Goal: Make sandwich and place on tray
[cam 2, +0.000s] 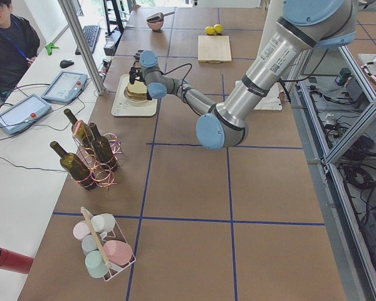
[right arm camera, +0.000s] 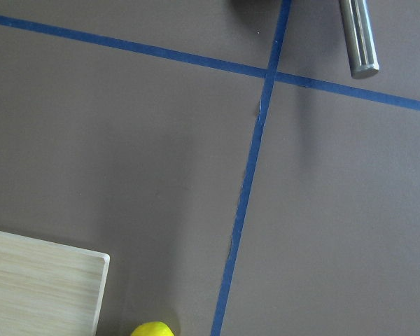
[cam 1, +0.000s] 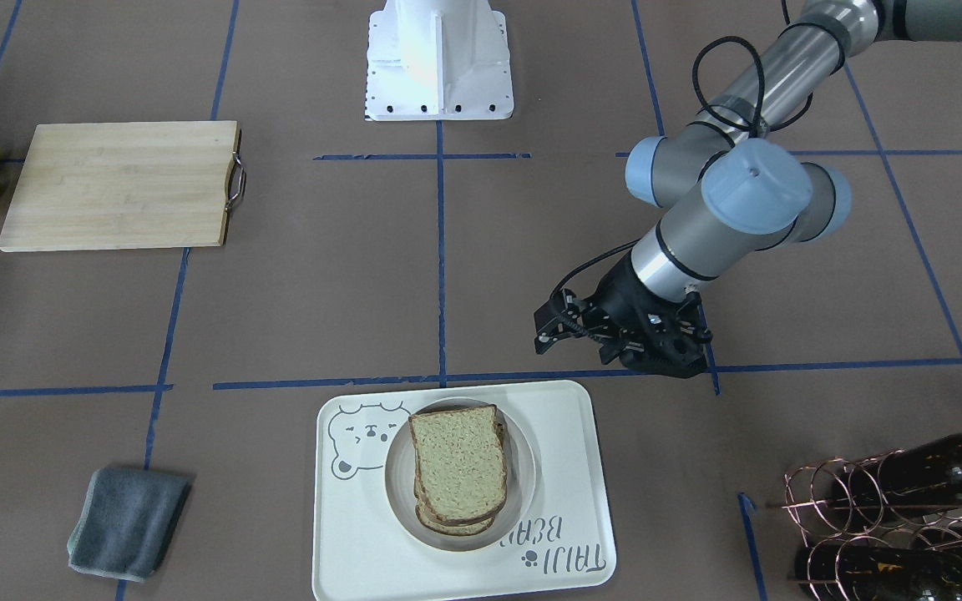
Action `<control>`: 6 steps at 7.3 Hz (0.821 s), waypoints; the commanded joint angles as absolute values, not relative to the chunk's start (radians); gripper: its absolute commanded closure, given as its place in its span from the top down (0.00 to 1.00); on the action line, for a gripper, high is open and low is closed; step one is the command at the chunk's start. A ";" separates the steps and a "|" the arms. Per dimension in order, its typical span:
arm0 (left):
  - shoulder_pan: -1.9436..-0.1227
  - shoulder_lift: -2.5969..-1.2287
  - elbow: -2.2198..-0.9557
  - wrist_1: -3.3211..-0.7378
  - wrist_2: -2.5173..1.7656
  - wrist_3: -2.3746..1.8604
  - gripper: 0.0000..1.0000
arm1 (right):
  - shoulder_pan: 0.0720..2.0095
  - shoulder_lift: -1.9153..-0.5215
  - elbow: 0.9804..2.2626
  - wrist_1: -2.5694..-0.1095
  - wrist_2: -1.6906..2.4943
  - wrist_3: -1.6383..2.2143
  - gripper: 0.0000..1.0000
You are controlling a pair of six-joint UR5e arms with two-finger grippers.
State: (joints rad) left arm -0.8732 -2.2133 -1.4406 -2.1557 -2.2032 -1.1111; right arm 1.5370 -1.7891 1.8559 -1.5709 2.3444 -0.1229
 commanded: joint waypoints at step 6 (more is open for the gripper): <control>-1.228 -1.627 -1.916 -1.740 -2.209 -0.172 1.00 | 1.537 -1.790 1.850 -1.572 2.344 -0.120 1.00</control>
State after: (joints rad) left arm -1.1525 -1.7567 -1.9152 -1.7415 -2.2087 -0.3703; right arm 1.5370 -1.7891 1.8505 -1.5724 2.3427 -0.1197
